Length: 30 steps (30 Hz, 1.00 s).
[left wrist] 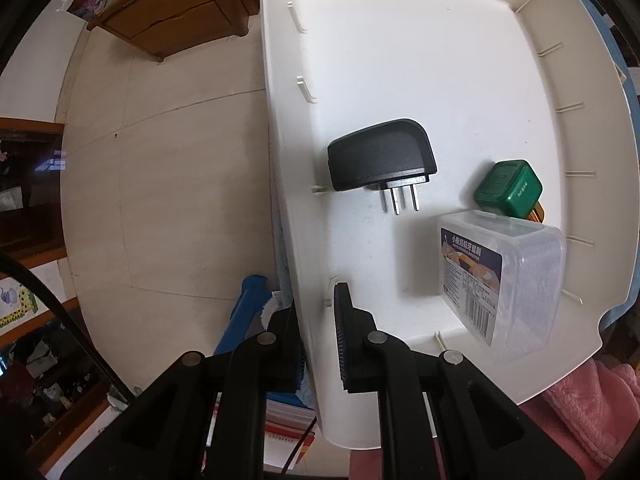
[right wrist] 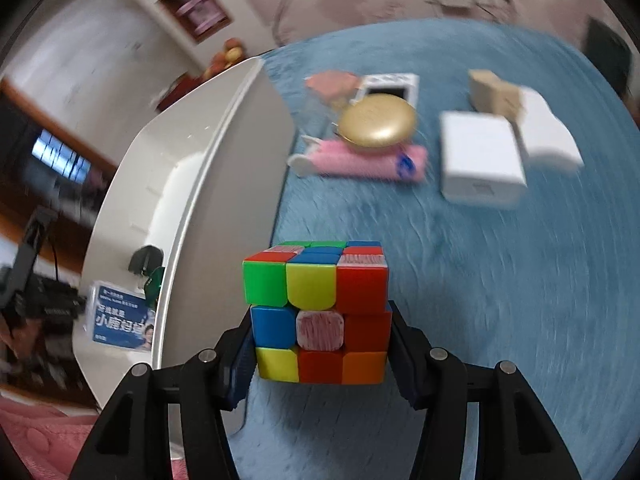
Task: Organize rigid objects
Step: 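Carry the Rubik's cube into the tray and open the right gripper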
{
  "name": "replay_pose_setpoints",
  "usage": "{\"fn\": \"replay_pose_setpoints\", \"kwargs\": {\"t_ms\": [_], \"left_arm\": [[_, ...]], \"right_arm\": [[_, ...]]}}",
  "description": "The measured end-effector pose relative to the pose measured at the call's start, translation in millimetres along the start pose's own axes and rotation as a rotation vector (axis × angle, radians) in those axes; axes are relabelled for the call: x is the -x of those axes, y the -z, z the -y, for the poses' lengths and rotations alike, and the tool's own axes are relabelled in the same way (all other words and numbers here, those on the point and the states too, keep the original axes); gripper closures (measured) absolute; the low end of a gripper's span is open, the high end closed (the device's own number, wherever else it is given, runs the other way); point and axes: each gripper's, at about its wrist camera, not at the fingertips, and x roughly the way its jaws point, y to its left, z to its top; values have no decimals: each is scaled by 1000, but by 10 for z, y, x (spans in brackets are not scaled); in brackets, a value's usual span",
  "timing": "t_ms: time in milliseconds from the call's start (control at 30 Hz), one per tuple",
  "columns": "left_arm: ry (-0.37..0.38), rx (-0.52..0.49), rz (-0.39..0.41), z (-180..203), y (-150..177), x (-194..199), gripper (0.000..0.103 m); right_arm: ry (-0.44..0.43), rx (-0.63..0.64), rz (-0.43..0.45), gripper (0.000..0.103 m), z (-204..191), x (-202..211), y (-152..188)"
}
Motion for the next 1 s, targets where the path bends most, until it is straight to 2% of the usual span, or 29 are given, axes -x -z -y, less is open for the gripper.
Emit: {"fn": "replay_pose_setpoints", "kwargs": {"t_ms": [200,400,733,1000], "left_arm": [[10,2,22,-8,68,16,91],[20,-12,38,-16,134,33,91],[43,-42,52,-48,209,36,91],[48,-59,59,-31,225,42,90]], "right_arm": [[-13,-165,59,47,151,217,189],[-29,-249,158,47,181,434,276],[-136,-174,317,47,-275,946,194],[-224,-13,306,47,-795,1081,96]]}}
